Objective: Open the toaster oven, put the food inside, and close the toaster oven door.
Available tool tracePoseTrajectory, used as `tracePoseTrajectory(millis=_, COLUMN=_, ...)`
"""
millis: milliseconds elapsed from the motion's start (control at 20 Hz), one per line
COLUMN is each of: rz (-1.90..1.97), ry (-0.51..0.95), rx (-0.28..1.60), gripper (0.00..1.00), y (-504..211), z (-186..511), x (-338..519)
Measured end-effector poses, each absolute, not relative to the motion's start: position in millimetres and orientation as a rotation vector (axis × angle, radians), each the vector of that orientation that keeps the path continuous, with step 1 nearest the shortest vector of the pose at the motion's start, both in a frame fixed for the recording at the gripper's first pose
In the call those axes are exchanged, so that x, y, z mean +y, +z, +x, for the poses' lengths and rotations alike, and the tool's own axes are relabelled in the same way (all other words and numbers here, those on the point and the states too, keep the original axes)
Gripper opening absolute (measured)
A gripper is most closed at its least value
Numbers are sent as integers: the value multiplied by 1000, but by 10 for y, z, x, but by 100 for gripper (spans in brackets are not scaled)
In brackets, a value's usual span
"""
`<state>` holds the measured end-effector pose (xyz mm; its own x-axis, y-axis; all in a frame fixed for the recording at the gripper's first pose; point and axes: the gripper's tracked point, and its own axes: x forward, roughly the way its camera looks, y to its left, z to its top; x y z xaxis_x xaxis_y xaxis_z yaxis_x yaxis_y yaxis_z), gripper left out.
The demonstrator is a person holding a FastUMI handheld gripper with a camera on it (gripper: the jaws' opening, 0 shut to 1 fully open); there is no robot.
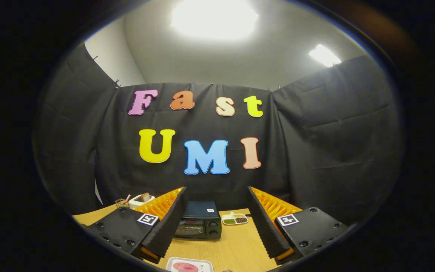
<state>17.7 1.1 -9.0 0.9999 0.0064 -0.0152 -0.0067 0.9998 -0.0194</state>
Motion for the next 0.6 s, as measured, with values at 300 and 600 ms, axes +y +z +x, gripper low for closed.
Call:
tracePoseTrajectory(millis=300, rz=25, ry=59, rx=40, gripper=98, y=-228, z=582, x=243)
tracePoseTrajectory(millis=600, rz=43, ry=133, rx=86, gripper=97, y=-568, z=1074, x=610)
